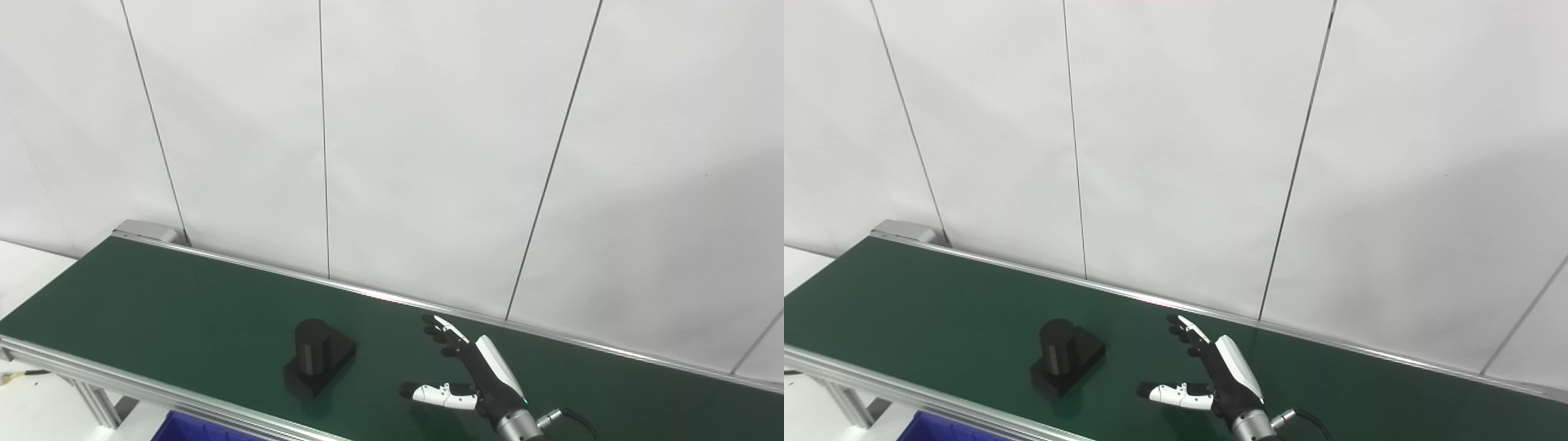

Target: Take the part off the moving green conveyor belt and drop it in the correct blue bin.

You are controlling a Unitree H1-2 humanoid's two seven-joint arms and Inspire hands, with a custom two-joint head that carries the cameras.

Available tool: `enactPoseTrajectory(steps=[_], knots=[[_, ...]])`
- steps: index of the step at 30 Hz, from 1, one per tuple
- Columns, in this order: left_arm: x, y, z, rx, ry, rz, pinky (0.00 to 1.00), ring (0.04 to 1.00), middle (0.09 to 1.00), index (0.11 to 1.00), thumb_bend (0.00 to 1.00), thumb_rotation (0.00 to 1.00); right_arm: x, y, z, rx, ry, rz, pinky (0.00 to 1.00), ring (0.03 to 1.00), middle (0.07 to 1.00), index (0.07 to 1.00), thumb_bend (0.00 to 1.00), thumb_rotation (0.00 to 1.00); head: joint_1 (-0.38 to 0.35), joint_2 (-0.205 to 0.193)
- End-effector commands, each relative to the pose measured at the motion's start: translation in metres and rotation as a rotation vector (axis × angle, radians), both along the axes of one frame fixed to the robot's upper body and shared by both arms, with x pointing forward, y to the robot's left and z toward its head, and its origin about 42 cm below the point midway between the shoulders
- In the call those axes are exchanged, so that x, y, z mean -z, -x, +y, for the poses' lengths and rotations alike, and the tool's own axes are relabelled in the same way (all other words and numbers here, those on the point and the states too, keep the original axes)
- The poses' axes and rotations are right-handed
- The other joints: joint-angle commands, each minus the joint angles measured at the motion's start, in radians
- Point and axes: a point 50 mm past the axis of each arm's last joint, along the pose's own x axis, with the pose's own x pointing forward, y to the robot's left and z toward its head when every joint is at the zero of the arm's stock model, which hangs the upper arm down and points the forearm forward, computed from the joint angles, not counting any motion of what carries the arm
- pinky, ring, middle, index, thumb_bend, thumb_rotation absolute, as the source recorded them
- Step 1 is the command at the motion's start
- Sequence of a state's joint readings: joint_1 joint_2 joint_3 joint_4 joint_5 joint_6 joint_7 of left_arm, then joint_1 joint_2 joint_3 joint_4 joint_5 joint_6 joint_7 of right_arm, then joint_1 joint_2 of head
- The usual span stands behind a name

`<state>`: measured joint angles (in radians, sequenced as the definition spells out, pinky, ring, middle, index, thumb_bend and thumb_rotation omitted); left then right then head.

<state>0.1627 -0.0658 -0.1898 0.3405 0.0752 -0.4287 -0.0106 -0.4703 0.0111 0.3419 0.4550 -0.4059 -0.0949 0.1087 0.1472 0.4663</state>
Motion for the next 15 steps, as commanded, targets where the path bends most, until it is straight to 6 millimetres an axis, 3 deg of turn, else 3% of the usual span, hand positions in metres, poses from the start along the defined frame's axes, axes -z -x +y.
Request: enactPoseTrajectory(steps=[1,15], knots=[[-0.011,-0.009,-0.007,0.004,0.015,-0.074,0.61,0.684,0.742,0.807,0.57,0.66,-0.026,-0.010,0.016,-0.042,-0.051,-0.095,0.82,0.873,0.877,0.912,0.80,0.44,0.001,0.002],[-0.011,-0.012,-0.016,0.032,0.018,-0.072,0.61,0.696,0.753,0.813,0.53,0.61,-0.018,-0.015,0.042,-0.086,-0.016,-0.080,0.82,0.870,0.876,0.913,0.81,0.46,0.024,0.004]])
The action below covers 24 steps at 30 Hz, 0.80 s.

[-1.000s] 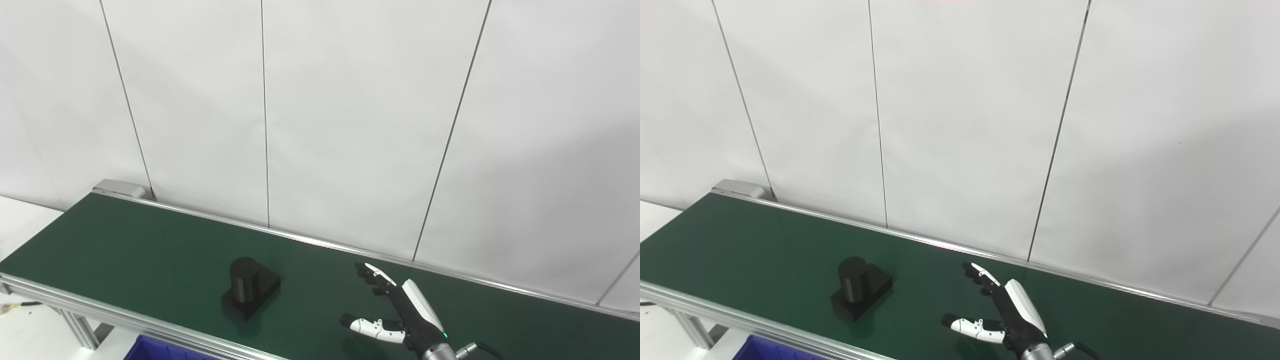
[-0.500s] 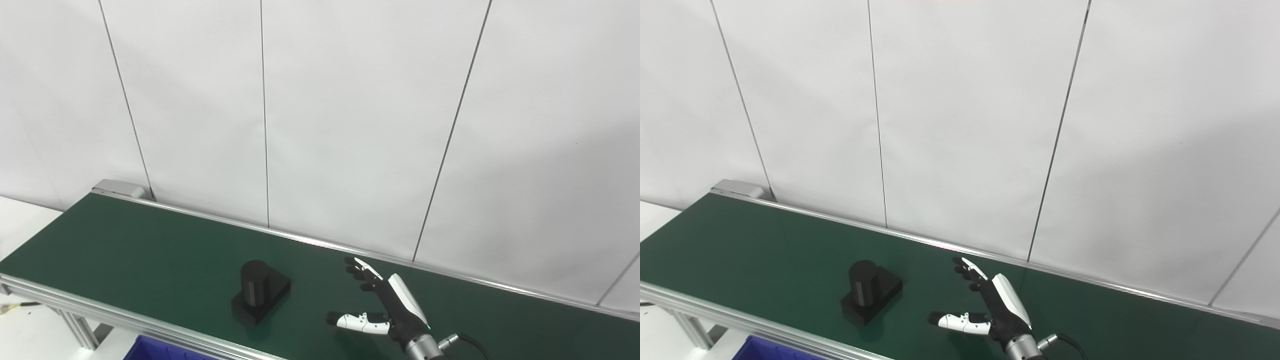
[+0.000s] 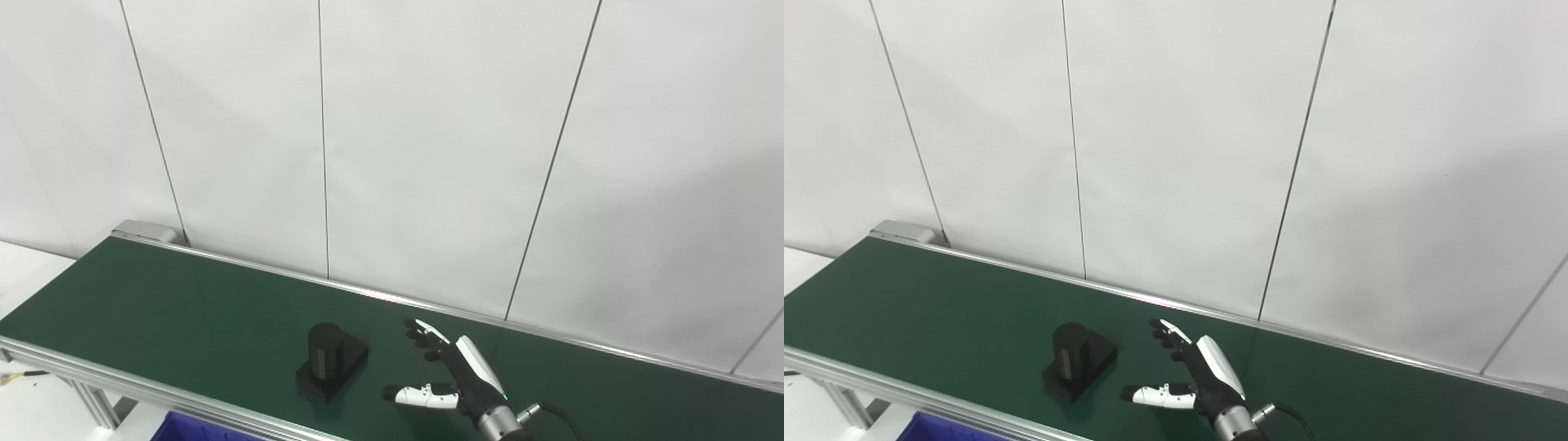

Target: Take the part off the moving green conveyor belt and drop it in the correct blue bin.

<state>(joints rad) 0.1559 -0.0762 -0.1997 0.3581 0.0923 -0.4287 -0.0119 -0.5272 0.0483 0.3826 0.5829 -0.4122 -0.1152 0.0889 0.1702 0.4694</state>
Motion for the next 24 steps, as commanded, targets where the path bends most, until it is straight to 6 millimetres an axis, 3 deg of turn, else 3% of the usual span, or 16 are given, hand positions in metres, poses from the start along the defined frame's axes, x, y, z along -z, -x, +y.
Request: enactPoseTrajectory(steps=[1,14,24], knots=[[-0.013,-0.011,-0.008,0.012,0.027,-0.078,0.61,0.696,0.753,0.814,0.52,0.60,-0.027,-0.008,0.019,-0.048,-0.050,-0.112,0.82,0.869,0.877,0.912,0.81,0.47,0.001,0.001],[-0.016,-0.010,-0.017,0.034,0.013,-0.091,0.59,0.673,0.742,0.805,0.45,0.54,-0.017,-0.011,0.038,-0.089,0.023,-0.099,0.81,0.875,0.867,0.898,0.81,0.45,0.030,0.009],[-0.017,-0.005,-0.026,0.052,0.013,-0.087,0.61,0.678,0.735,0.792,0.50,0.52,-0.024,-0.013,0.046,-0.100,0.008,-0.118,0.81,0.869,0.873,0.894,0.81,0.43,0.048,0.024]])
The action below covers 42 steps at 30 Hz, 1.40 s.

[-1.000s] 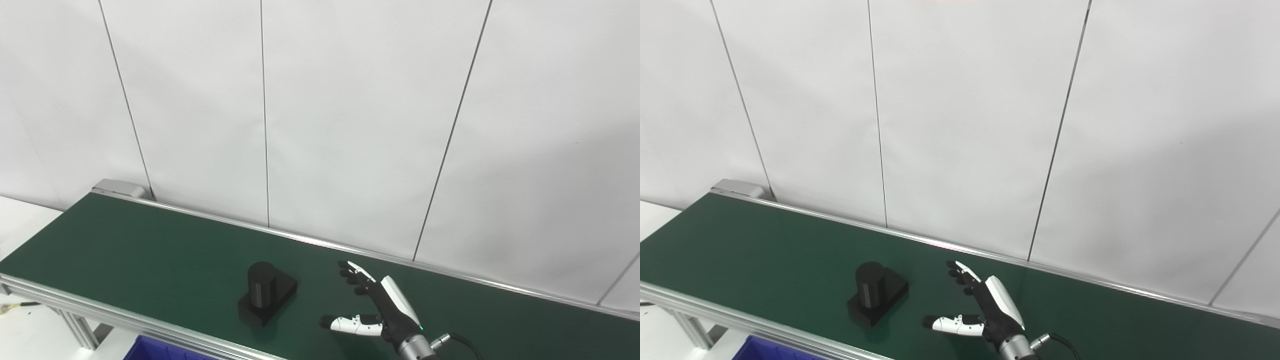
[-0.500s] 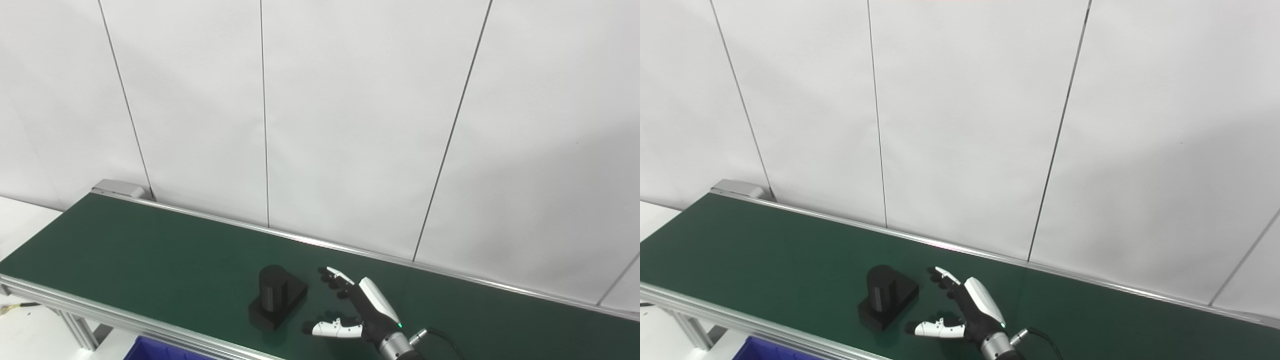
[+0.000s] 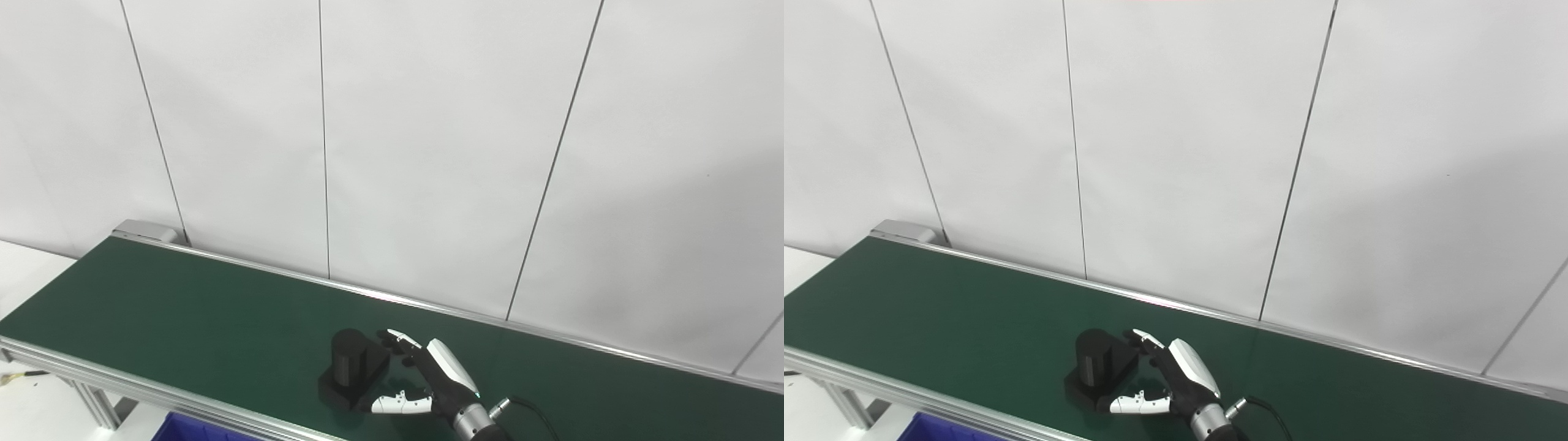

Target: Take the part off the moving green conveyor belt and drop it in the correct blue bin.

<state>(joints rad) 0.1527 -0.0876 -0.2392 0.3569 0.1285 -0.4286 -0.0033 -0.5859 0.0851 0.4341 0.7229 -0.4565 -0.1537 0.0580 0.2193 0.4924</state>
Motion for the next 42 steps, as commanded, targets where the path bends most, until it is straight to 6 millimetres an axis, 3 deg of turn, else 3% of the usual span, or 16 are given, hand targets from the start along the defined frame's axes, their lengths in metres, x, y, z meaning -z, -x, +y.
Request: enactPoseTrajectory(steps=[1,4,8,20,24,27,29,30,31,35,42], knots=[[-0.014,-0.005,-0.011,0.014,0.025,-0.069,0.62,0.684,0.735,0.787,0.49,0.53,-0.035,-0.010,0.022,-0.050,-0.072,-0.115,0.81,0.869,0.872,0.894,0.82,0.43,0.000,0.003],[-0.015,-0.004,-0.014,0.042,0.007,-0.054,0.63,0.691,0.735,0.780,0.51,0.54,-0.035,-0.011,0.024,-0.051,-0.076,-0.116,0.81,0.870,0.871,0.892,0.81,0.42,0.004,0.007],[-0.017,-0.001,-0.017,0.056,-0.005,-0.039,0.64,0.694,0.736,0.777,0.51,0.47,-0.036,-0.012,0.025,-0.052,-0.078,-0.119,0.82,0.873,0.871,0.889,0.80,0.39,0.009,0.013],[-0.022,0.008,-0.023,0.064,-0.008,-0.044,0.65,0.693,0.736,0.789,0.49,0.47,-0.037,-0.010,0.024,-0.032,-0.105,-0.153,0.79,0.835,0.837,0.854,0.80,0.34,0.015,0.033],[-0.024,0.011,-0.024,0.069,-0.006,-0.051,0.66,0.707,0.746,0.798,0.49,0.52,-0.036,-0.008,0.024,0.003,-0.145,-0.183,0.71,0.762,0.779,0.802,0.78,0.20,0.012,0.042],[-0.025,0.013,-0.024,0.067,-0.002,-0.051,0.66,0.706,0.746,0.800,0.50,0.54,-0.034,-0.006,0.023,0.041,-0.206,-0.196,0.58,0.657,0.710,0.744,0.77,0.03,0.009,0.046],[-0.025,0.014,-0.025,0.066,0.001,-0.051,0.66,0.703,0.744,0.799,0.50,0.55,-0.033,-0.005,0.022,0.065,-0.242,-0.202,0.53,0.596,0.655,0.698,0.73,0.01,0.008,0.049],[-0.026,0.014,-0.024,0.065,0.003,-0.051,0.66,0.699,0.740,0.798,0.49,0.54,-0.033,-0.005,0.022,0.075,-0.257,-0.206,0.50,0.492,0.566,0.653,0.60,0.00,0.008,0.049],[-0.026,0.014,-0.024,0.064,0.003,-0.049,0.66,0.700,0.742,0.800,0.48,0.53,-0.033,-0.004,0.022,0.086,-0.276,-0.213,0.47,0.454,0.531,0.615,0.54,0.00,0.006,0.051],[-0.026,0.015,-0.022,0.060,0.000,-0.046,0.66,0.707,0.749,0.804,0.47,0.52,-0.034,-0.006,0.021,0.112,-0.312,-0.224,0.43,0.426,0.519,0.541,0.50,0.00,0.000,0.054],[-0.025,0.017,-0.018,0.058,0.004,-0.055,0.68,0.729,0.765,0.814,0.48,0.58,-0.041,-0.008,0.020,0.126,-0.335,-0.234,0.40,0.428,0.502,0.543,0.50,0.00,-0.008,0.059]])
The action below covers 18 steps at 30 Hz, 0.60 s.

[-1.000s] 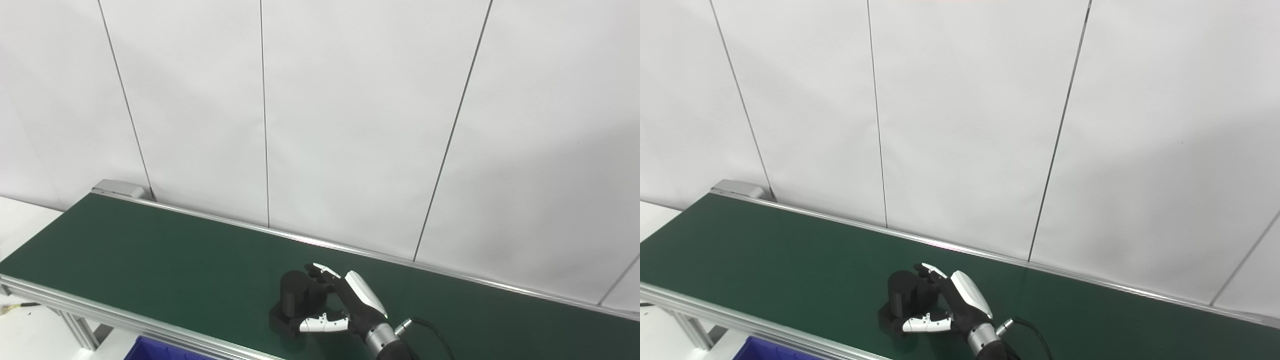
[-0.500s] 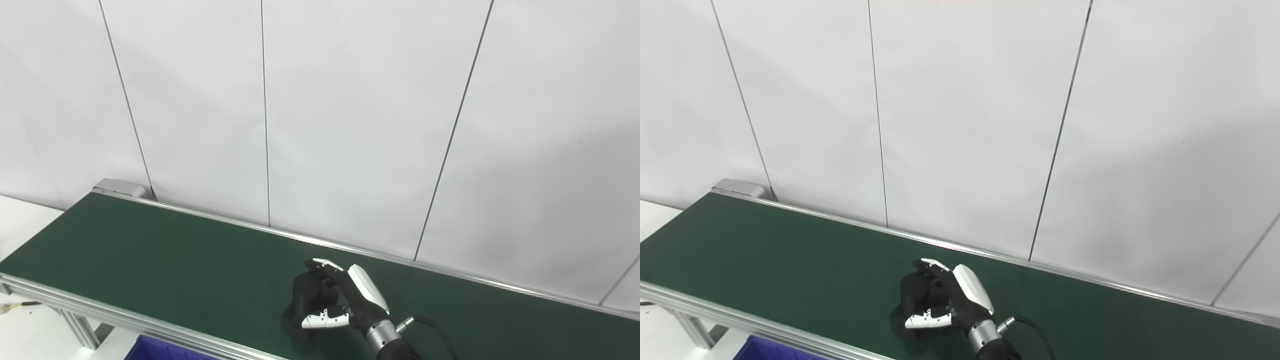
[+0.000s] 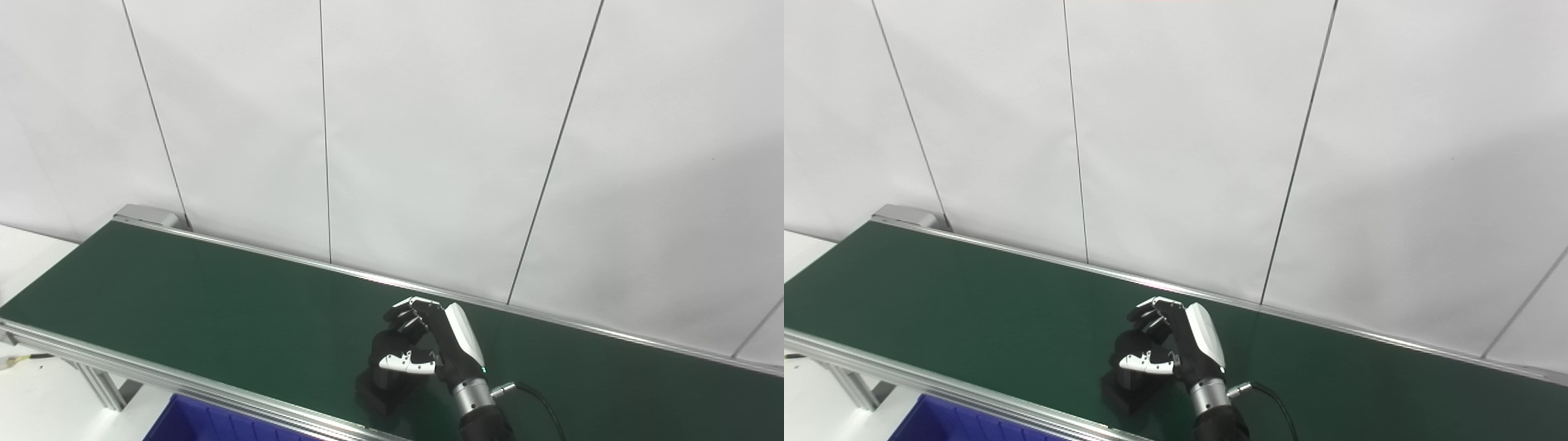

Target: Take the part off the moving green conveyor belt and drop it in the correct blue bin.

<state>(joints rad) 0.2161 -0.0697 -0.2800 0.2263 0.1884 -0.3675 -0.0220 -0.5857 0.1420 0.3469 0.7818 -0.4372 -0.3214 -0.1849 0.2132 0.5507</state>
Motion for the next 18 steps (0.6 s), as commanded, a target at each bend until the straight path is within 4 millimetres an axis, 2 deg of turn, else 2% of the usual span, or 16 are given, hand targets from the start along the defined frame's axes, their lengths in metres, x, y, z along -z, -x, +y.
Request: enactPoseTrajectory(steps=[1,8,18], knots=[[-0.0091,0.0024,-0.0160,0.004,0.058,-0.032,0.69,0.730,0.766,0.815,0.48,0.59,-0.0326,-0.0060,0.0144,-0.033,-0.086,-0.107,0.40,0.427,0.506,0.541,0.50,0.00,-0.002,0.003],[-0.0109,0.0049,-0.0132,0.004,0.049,-0.029,0.69,0.735,0.771,0.824,0.50,0.62,-0.0338,-0.0049,0.0135,-0.034,-0.106,-0.111,0.38,0.430,0.514,0.537,0.50,0.00,-0.008,0.011],[-0.0116,0.0050,-0.0115,0.003,0.056,-0.027,0.69,0.739,0.775,0.825,0.44,0.56,-0.0349,-0.0045,0.0136,-0.023,-0.129,-0.110,0.37,0.435,0.521,0.529,0.50,0.00,-0.015,0.013]])
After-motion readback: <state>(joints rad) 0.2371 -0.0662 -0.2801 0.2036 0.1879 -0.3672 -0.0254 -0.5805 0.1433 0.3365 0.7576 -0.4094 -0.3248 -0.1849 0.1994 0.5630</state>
